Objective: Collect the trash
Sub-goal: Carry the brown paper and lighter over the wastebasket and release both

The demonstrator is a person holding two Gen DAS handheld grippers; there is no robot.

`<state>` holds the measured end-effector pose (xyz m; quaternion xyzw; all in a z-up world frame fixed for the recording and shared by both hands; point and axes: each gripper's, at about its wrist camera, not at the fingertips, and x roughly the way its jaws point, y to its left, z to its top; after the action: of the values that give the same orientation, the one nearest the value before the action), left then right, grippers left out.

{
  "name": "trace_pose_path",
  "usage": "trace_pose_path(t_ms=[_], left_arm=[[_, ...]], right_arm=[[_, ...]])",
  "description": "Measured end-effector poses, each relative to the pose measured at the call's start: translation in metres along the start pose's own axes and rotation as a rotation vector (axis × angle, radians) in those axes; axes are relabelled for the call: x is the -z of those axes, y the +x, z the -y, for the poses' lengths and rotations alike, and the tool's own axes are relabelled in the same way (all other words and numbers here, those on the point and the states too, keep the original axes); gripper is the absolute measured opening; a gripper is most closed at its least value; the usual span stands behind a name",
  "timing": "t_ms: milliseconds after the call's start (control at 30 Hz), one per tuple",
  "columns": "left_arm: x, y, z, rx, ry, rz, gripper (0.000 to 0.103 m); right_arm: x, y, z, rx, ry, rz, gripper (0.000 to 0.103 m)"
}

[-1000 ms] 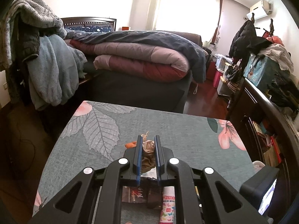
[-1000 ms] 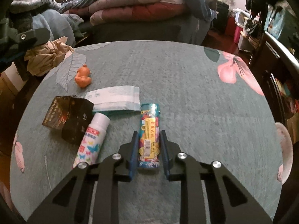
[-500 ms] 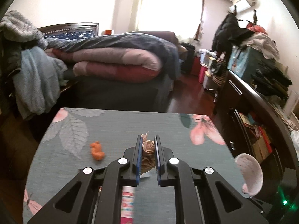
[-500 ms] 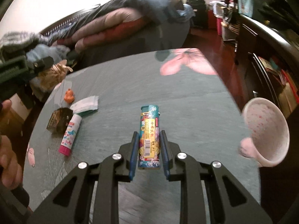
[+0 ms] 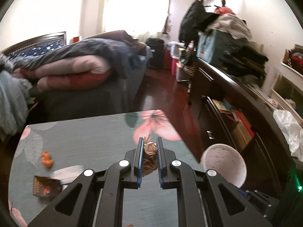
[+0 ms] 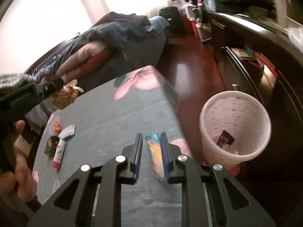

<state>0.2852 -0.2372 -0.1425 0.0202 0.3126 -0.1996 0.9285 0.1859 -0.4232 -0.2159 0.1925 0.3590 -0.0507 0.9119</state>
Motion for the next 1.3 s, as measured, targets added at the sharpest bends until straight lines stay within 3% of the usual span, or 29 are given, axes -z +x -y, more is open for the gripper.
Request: trace_pose_path(t_ms=[267, 333, 467, 567, 833, 900, 1000, 1300], left_arm=[[-0.001, 0.015, 0.053, 0.052, 0.070, -0.013, 0.014], [0.000, 0.017, 0.058, 0.054, 0.075, -0.019, 0.014], [0.002, 0.020, 0.062, 0.045, 0.075, -0.027, 0.014], [0.002, 0.020, 0.062, 0.036, 0.081, -0.029, 0.014], [0.000, 0.016, 0.058, 0.018, 0.080, -0.015, 0.014], [0.000, 0.015, 0.059, 0.016, 0.079, -0.014, 0.014], [0.000, 0.015, 0.058, 0.019, 0.080, -0.016, 0.014], [-0.001, 0.016, 0.071, 0.046, 0.099, -0.010, 0.014]], right_arm=[[-0.003, -0.009, 0.042, 0.021, 0.029, 0.006, 0.022], [0.005, 0.001, 0.038, 0.016, -0.006, -0.034, 0.023], [0.025, 0.036, 0.014, 0.010, -0.103, -0.123, 0.037], [0.033, 0.046, 0.000, 0.010, -0.144, -0.123, 0.041], [0.036, 0.049, -0.014, 0.054, -0.219, -0.122, 0.041], [0.038, 0.050, -0.017, 0.066, -0.244, -0.124, 0.027], [0.039, 0.048, -0.019, 0.074, -0.271, -0.115, 0.024], [0.019, 0.003, 0.015, 0.018, -0.158, -0.002, 0.023]])
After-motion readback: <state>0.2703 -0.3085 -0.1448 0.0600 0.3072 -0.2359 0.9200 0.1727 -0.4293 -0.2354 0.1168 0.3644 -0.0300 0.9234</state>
